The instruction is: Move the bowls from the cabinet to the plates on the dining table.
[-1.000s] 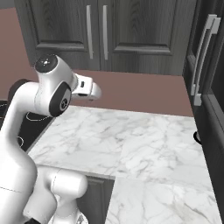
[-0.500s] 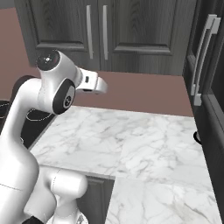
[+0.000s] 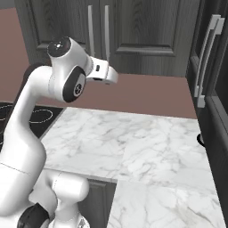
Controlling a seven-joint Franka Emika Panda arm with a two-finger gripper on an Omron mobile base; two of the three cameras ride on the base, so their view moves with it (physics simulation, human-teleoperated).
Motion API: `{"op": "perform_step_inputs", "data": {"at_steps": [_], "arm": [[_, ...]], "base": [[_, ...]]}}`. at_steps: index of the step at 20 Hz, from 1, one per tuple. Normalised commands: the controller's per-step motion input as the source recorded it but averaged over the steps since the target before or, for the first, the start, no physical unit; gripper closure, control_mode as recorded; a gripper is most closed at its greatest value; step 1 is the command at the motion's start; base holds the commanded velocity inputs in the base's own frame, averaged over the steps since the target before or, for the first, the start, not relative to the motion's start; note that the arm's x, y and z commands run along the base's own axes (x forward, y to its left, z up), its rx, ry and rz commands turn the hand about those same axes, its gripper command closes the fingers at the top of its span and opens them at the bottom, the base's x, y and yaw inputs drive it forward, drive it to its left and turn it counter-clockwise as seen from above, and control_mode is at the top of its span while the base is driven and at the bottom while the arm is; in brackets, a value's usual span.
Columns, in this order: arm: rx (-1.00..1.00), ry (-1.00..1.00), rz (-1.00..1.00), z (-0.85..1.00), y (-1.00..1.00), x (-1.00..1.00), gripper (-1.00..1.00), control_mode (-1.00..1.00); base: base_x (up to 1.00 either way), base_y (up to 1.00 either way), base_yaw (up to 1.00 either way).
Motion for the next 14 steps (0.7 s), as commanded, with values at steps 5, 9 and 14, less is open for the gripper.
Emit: {"op": "perform_step_inputs", "data": {"at_steps": [5,9,14], "arm": [[0.01,-0.05,-0.02,0.35,-0.13,0.17,-1.00,-1.00],[0.01,-0.08,0.00,0.37,-0.05,0.12,-1.00,-1.00],[0.00,-0.09,0.00,0.29,-0.03,0.08,-1.00,-1.00]], "base": [[0.00,0.00,0.00],[0.00,0.00,0.00],[0.00,0.00,0.00]]}}
